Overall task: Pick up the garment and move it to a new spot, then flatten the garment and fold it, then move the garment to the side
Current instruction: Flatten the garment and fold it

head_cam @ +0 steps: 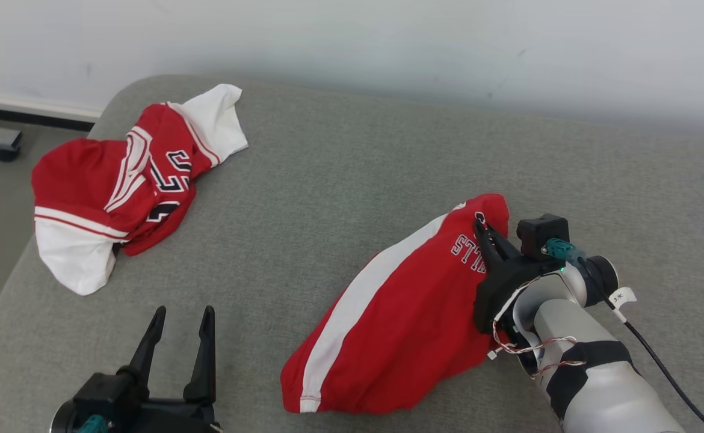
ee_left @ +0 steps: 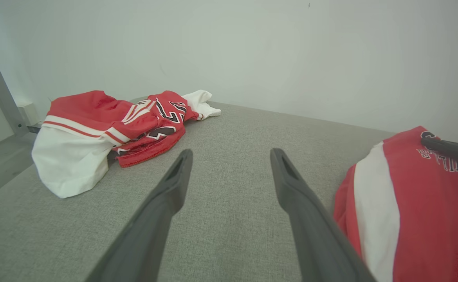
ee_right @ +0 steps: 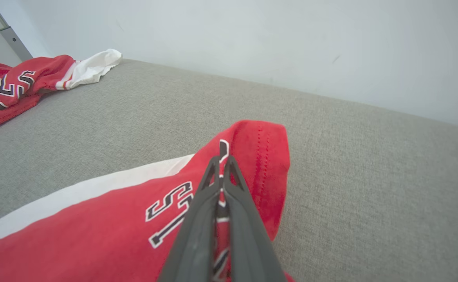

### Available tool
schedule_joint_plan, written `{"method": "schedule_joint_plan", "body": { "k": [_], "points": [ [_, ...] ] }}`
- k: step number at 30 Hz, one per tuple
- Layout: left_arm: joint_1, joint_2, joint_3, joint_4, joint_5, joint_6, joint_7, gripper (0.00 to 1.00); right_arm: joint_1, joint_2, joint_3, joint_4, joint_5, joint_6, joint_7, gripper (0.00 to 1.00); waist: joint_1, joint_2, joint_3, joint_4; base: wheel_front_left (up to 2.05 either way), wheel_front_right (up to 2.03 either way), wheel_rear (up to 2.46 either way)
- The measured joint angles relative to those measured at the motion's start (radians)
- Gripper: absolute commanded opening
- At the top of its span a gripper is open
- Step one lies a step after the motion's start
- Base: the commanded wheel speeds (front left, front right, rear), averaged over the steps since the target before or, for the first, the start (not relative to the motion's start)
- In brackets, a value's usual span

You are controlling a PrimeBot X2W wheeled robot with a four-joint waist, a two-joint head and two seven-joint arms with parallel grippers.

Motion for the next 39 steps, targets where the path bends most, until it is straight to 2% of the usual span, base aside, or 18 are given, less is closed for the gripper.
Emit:
{"method": "schedule_joint_plan", "body": {
  "k": [5,11,16,20,23,24,25,26,34,39],
  "points": [
    [0.036,0.0,0.009,0.001,0.001,0.0,0.0,1.0,0.065,-0.004,0.015,-0.115,-0.037,0.0,-0.034,0.0,0.0,0.0,-0.021,-0.04,0.0,0.0,0.0],
    [0.064,-0.006,0.007,-0.002,0.003,0.0,0.0,1.0,0.321,-0.028,-0.033,-0.485,-0.081,0.0,-0.035,0.0,-0.0001,0.0,-0.045,-0.104,0.0,0.0,0.0],
    [0.08,-0.01,0.006,-0.006,0.005,0.0,0.0,1.0,0.56,-0.029,-0.096,-0.732,-0.122,0.0,-0.035,0.0,-0.0002,-0.0001,-0.059,-0.156,0.0,0.0,0.0],
    [0.08,-0.009,0.007,-0.006,0.005,0.0,0.0,1.0,0.709,-0.019,-0.161,-0.858,-0.148,0.0,-0.035,0.0,-0.0002,-0.0001,-0.065,-0.192,0.0,0.0,0.0],
    [0.08,-0.01,0.004,-0.007,0.005,0.0,0.0,1.0,0.792,-0.011,-0.208,-0.904,-0.15,0.0,-0.02,0.0,-0.0002,-0.0001,-0.067,-0.211,0.0,0.0,0.0],
    [0.08,-0.01,0.003,-0.007,0.005,0.0,0.0,1.0,0.815,-0.01,-0.219,-0.907,-0.154,0.0,-0.012,0.03,-0.0002,-0.0001,-0.067,-0.216,0.0,0.0,0.0],
    [0.08,-0.011,0.001,-0.006,0.005,0.0,0.0,1.0,0.835,-0.008,-0.23,-0.906,-0.16,0.0,-0.002,0.34,-0.0002,-0.0001,-0.068,-0.22,0.0,0.0,0.0],
    [0.08,-0.012,0.0,-0.006,0.005,0.0,0.0,1.0,0.848,-0.007,-0.238,-0.903,-0.171,0.0,0.011,1.0,-0.0002,-0.0001,-0.068,-0.222,0.0,0.0,0.0],
    [0.083,-0.01,-0.002,-0.002,0.005,0.0,0.0,1.0,0.861,-0.002,-0.312,-1.007,-0.176,0.0,-0.021,1.0,-0.0002,-0.0001,-0.084,-0.226,0.0,0.0,0.0],
    [0.094,-0.007,-0.01,0.003,0.005,0.0,0.0,1.0,0.862,-0.002,-0.314,-1.067,-0.162,0.0,-0.03,1.0,-0.0002,-0.0001,-0.099,-0.221,0.0,0.0,0.0]
  ]
}}
